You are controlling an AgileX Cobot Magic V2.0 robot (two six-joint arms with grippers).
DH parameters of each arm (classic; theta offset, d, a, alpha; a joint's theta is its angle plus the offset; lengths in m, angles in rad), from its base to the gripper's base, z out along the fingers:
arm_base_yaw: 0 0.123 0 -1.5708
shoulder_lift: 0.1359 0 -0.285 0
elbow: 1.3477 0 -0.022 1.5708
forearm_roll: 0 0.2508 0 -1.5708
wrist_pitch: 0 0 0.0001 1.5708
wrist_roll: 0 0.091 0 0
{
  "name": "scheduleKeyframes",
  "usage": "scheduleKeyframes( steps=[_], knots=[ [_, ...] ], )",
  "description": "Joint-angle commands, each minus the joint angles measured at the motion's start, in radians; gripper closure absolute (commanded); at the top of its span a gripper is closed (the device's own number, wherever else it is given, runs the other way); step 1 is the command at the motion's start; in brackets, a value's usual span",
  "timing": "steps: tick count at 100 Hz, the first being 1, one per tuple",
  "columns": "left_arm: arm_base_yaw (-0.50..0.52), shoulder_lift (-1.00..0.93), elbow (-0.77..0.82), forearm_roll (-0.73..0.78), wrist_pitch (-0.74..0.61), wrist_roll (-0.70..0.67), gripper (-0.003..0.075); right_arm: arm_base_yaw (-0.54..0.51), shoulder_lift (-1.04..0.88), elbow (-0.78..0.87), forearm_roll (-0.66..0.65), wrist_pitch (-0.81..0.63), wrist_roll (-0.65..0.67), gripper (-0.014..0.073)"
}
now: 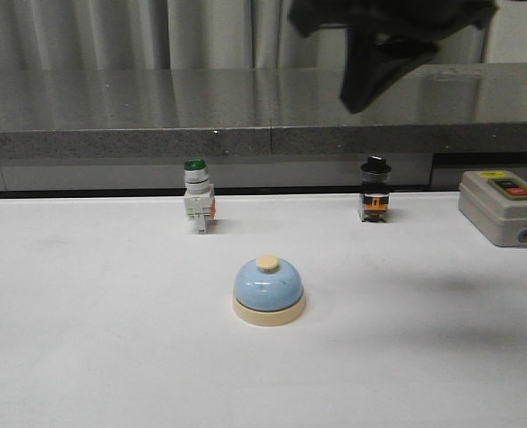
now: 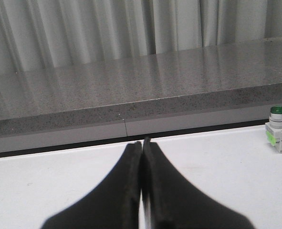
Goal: Place and press bell with both arms
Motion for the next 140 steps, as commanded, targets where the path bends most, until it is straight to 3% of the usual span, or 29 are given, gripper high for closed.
scheduleKeyframes(
  steps=[1, 38, 82, 140],
  knots=[
    [0.000, -0.030, 0.040, -0.002, -0.084, -0.009, 0.0740, -0.061, -0.111, 0.030, -0.017, -0.064, -0.008, 0.0654],
    [0.000, -0.030, 0.040, -0.002, -0.084, -0.009, 0.0740, -0.294, -0.512, 0.374, -0.017, -0.162, 0.012, 0.0654],
    [0.000, -0.030, 0.040, -0.002, -0.084, -0.009, 0.0740, -0.315, -1.019, 0.664, -0.017, -0.189, 0.014, 0.0654],
    [0.000, -0.030, 0.040, -0.002, -0.084, -0.009, 0.0740, -0.315, -1.082, 0.670, -0.017, -0.186, 0.014, 0.0654]
  ],
)
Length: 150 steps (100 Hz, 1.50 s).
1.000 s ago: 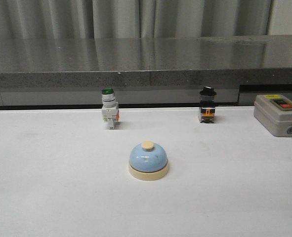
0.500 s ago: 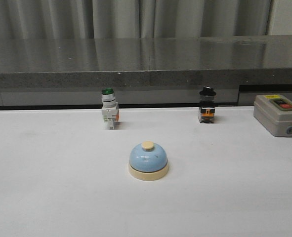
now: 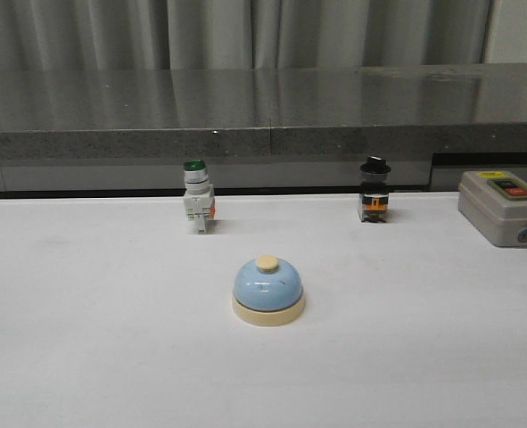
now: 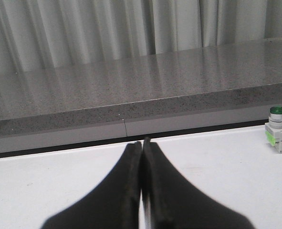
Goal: Place and press bell with both arms
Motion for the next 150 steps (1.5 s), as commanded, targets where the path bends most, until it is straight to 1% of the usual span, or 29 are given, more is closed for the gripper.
scheduleKeyframes(
  steps=[1, 19, 29, 42, 57, 71, 89, 103, 111, 116, 150],
  knots=[
    [0.000, -0.030, 0.040, -0.002, -0.084, -0.009, 0.0740, -0.007, 0.003, -0.025, -0.011, -0.072, 0.000, 0.0654],
    [0.000, -0.030, 0.040, -0.002, -0.084, -0.009, 0.0740, -0.007, 0.003, -0.019, -0.015, -0.075, 0.000, 0.0654],
    [0.000, -0.030, 0.040, -0.002, -0.084, -0.009, 0.0740, -0.007, -0.018, 0.011, -0.019, -0.132, 0.000, 0.0654],
    [0.000, -0.030, 0.040, -0.002, -0.084, -0.009, 0.0740, -0.011, -0.097, 0.096, -0.021, -0.246, 0.000, 0.0654],
    [0.000, -0.030, 0.040, -0.002, -0.084, -0.009, 0.0740, -0.056, -0.207, 0.216, -0.021, -0.355, 0.000, 0.0654],
    [0.000, -0.030, 0.040, -0.002, -0.084, -0.009, 0.0740, -0.093, -0.306, 0.316, -0.020, -0.394, 0.000, 0.0654],
    [0.000, -0.030, 0.040, -0.002, -0.084, -0.009, 0.0739, -0.096, -0.417, 0.420, 0.021, -0.440, 0.000, 0.0654],
    [0.000, -0.030, 0.040, -0.002, -0.084, -0.009, 0.0740, -0.096, -0.474, 0.493, 0.042, -0.484, 0.000, 0.0654],
    [0.000, -0.030, 0.040, -0.002, -0.084, -0.009, 0.0740, -0.096, -0.474, 0.528, 0.042, -0.524, 0.000, 0.0654],
    [0.000, -0.030, 0.040, -0.002, -0.084, -0.009, 0.0740, -0.096, -0.474, 0.543, 0.042, -0.545, 0.000, 0.0654],
    [0.000, -0.030, 0.040, -0.002, -0.084, -0.009, 0.0740, -0.096, -0.474, 0.542, 0.042, -0.550, 0.000, 0.0654]
  ],
)
